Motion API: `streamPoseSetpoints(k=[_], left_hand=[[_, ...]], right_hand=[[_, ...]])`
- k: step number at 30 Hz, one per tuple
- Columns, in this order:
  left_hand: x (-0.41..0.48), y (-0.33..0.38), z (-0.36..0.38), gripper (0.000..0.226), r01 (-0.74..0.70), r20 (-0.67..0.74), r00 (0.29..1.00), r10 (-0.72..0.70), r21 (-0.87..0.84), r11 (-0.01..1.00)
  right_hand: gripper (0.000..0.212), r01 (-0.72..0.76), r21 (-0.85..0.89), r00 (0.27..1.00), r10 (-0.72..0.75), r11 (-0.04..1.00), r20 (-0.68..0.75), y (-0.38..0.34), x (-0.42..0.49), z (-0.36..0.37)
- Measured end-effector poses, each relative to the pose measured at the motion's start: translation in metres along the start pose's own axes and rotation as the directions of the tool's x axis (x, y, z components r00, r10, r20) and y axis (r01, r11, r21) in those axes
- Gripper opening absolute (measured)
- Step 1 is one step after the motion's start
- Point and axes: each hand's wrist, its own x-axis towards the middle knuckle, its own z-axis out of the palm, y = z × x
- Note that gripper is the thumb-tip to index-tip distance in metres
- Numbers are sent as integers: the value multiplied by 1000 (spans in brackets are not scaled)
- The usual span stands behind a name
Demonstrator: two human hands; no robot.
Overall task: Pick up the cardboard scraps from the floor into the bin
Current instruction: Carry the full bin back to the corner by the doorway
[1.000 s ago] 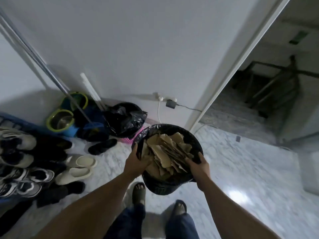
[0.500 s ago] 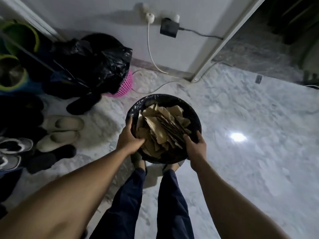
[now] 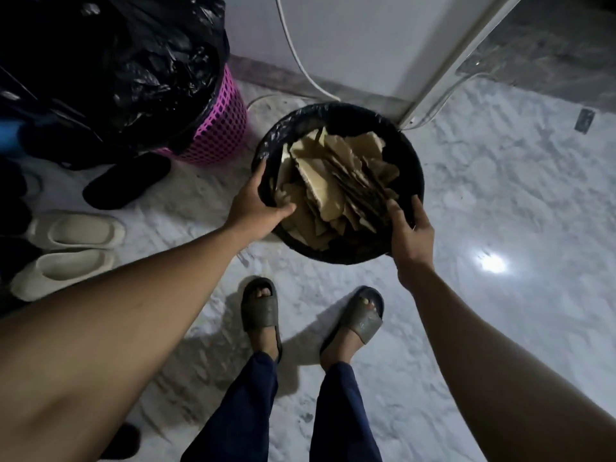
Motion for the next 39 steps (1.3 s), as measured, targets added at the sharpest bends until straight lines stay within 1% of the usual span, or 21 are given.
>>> streamPoseSetpoints(k=[3, 4, 5, 6, 7, 8, 9, 11, 12, 13, 14, 19, 23, 28, 31, 34, 36, 39], left_hand=[[22, 0, 11, 120, -16, 88, 996, 11, 62, 998], [26, -4, 15, 129, -16, 138, 990, 4, 85, 996], [29, -7, 19, 139, -29, 187, 982, 10, 97, 995], [32, -13, 22, 148, -55, 225, 974, 30, 108, 993], [32, -18, 26, 155, -90, 247, 968, 55, 133, 987], [32, -22, 29, 158, -123, 247, 966, 78, 172, 977], [32, -25, 32, 159, -152, 232, 967, 102, 212, 965], [30, -29, 37, 159, -185, 186, 973, 138, 270, 945], [30, -30, 38, 160, -188, 165, 976, 144, 289, 939], [30, -31, 39, 160, -184, 148, 978, 144, 308, 933], [30, -32, 39, 160, -179, 137, 981, 141, 329, 927], [34, -31, 38, 159, -168, 120, 984, 132, 376, 911], [46, -20, 37, 159, -162, 110, 986, 129, 391, 906], [74, 4, 34, 160, -169, 118, 984, 130, 426, 889], [98, 25, 34, 161, -169, 116, 985, 131, 435, 884], [111, 42, 35, 163, -164, 111, 986, 126, 464, 871], [108, 43, 37, 163, -169, 102, 985, 137, 490, 855], [104, 41, 35, 163, -133, 117, 989, 86, 488, 863]], right_hand=[[92, 13, 10, 999, -13, 1000, 43, 3, 20, -5], [84, 5, -1, 998, -5, 1000, 66, 4, 22, -6], [69, 14, -22, 996, -12, 1000, 84, 7, 25, -8], [50, 43, -70, 995, -36, 997, 97, 12, 28, -10], [42, 88, -126, 991, -74, 988, 111, 15, 28, -11], [47, 137, -207, 986, -112, 969, 126, 19, 27, -13], [62, 183, -285, 979, -148, 941, 140, 23, 26, -14], [103, 240, -447, 968, -180, 861, 174, 34, 25, -16], [118, 249, -504, 966, -175, 827, 189, 37, 23, -15], [129, 250, -549, 966, -164, 798, 202, 40, 22, -14], [135, 256, -586, 964, -157, 769, 216, 41, 21, -14], [138, 250, -681, 967, -151, 688, 203, 45, 27, -15], [140, 254, -737, 967, -163, 627, 195, 34, 40, -16], [141, 270, -738, 962, -201, 618, 184, 13, 64, -14], [142, 274, -740, 960, -219, 614, 174, -13, 87, -14], [146, 255, -771, 967, -180, 583, 183, -35, 103, -14], [148, 267, -777, 963, -187, 569, 194, -37, 104, -15], [139, 244, -797, 969, -178, 553, 174, -33, 96, -16]])
